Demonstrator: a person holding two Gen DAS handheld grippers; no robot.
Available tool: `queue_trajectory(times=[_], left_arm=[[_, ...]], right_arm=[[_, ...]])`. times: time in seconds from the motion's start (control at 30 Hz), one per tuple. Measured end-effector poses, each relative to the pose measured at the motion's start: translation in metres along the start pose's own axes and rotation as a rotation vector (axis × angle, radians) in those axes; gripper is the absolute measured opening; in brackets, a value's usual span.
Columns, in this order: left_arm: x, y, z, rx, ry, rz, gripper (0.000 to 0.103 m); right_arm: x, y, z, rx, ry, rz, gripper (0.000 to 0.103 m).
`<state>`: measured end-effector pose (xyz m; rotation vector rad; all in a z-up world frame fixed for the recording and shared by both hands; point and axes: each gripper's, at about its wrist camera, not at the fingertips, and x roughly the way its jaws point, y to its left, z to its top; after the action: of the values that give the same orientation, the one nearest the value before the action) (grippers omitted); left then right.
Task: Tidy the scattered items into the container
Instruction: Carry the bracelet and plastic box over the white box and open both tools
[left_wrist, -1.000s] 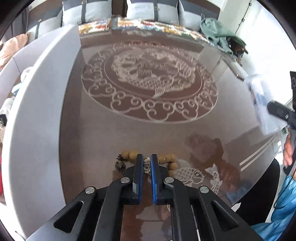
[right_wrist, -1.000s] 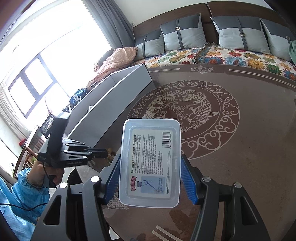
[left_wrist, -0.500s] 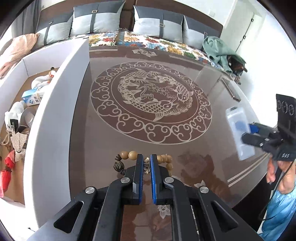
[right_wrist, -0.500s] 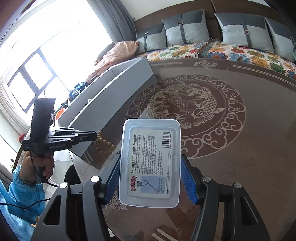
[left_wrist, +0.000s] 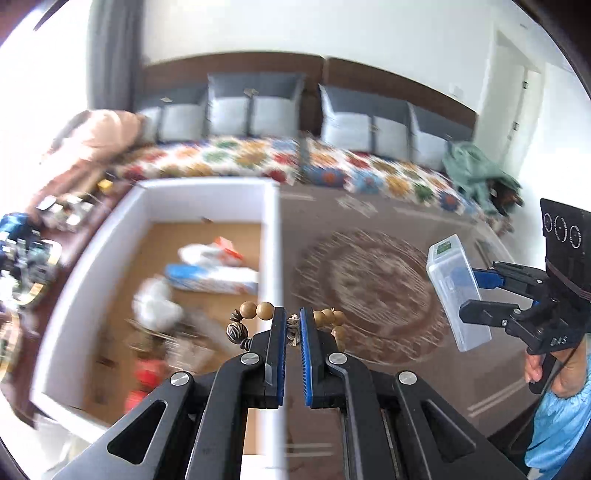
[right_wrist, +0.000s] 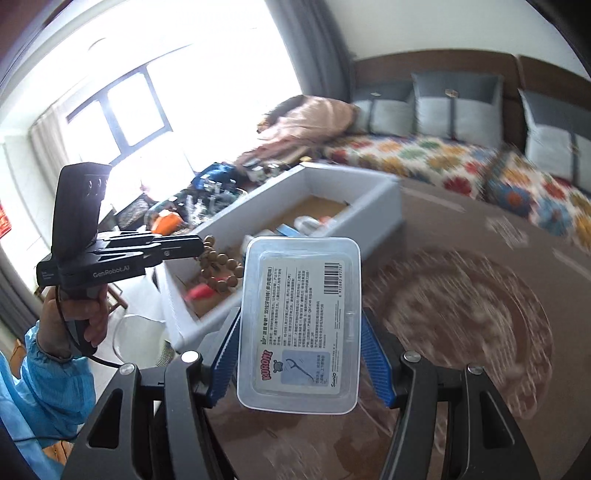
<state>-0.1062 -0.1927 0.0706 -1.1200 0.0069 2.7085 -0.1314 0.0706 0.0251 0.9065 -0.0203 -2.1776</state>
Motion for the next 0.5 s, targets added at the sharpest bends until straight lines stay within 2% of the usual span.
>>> queue_trajectory(times=[0.13,0.23,0.37,0.5], left_arm=[[-0.015,0.053,0.010,-0.045,-0.015,0.082,0.007],[-0.010,0.094,0.007,-0.087,0.011,0.116,0.007],[0.014,0.133,-0.009,-0.136,0.068,0.130,0.007],[0.050,0.160,-0.036,-0.180,0.151,0.124,0.007]], right_arm=[[0.050,0.044,0.047,-0.060,0.009,0.084,0.061],[0.099,0.073,0.067,-0.097,0.059,0.105,0.061],[0.164,0.096,0.074,-0.103,0.156,0.128,0.061],[0.213,0.111,0.060,-0.111,0.251,0.120,0.061]])
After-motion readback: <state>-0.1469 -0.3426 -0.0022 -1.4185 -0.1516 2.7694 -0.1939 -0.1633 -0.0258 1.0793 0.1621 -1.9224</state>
